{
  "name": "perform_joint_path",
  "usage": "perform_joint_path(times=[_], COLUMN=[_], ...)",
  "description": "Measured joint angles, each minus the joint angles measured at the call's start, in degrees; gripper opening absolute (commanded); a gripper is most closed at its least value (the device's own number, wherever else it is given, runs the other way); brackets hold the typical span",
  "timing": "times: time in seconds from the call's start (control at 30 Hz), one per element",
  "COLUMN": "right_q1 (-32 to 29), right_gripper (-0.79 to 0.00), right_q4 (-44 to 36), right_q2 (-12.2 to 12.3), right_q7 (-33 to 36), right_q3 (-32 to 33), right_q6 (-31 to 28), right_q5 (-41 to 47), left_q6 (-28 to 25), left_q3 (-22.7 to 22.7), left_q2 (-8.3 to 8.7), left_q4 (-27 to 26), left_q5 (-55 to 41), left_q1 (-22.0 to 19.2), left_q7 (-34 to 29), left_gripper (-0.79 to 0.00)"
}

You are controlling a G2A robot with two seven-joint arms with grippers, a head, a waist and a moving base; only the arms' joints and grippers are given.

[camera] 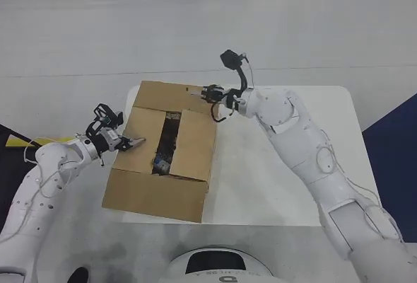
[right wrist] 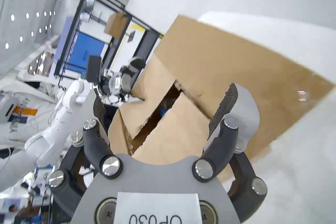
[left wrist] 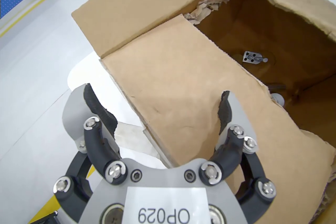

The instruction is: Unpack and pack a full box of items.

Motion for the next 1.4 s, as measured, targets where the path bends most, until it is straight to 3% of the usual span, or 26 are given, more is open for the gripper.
perform_joint_path(times=[0.17, 0.33, 0.57, 0.9, 1.17, 1.23, 1.4], right_q1=[-2.5, -1.0, 0.8, 1.7, 4.0, 5.3, 7.1], right_gripper=[0.0, 0.0, 0.0, 0.0, 0.0, 0.0, 0.0], right_q4=[0.9, 6.3, 13.1, 21.3, 24.0, 25.0, 25.9], right_q2=[0.8, 0.1, -0.9, -1.7, -2.3, -2.4, -3.0], right_q7=[-0.8, 1.0, 1.9, 12.1, 23.4, 27.6, 30.2], right_q3=[2.6, 1.6, 1.6, 3.8, 1.9, 0.4, -4.4], right_q6=[10.3, 8.3, -5.0, -27.7, -33.5, -33.2, -30.8], right_q5=[-2.9, 0.3, 8.9, 26.9, 32.1, 31.0, 26.6], left_q6=[-0.3, -3.0, -4.6, -6.1, -7.1, -6.8, -6.2], left_q3=[-1.1, -4.4, -9.9, -12.9, -11.9, -11.3, -8.9], left_q2=[0.03, 0.56, 1.52, 1.74, 1.33, 1.16, 0.59], left_q4=[0.2, -0.3, -0.6, 8.4, 13.5, 14.5, 16.2], left_q5=[-1.8, -5.9, -8.6, -13.1, -13.8, -13.3, -11.4], left_q1=[0.0, 1.6, 5.5, 6.4, 5.0, 4.8, 4.2], left_q7=[0.9, 2.6, 3.5, 5.0, 6.1, 6.2, 6.4], left_gripper=[0.0, 0.0, 0.0, 0.0, 0.0, 0.0, 0.0])
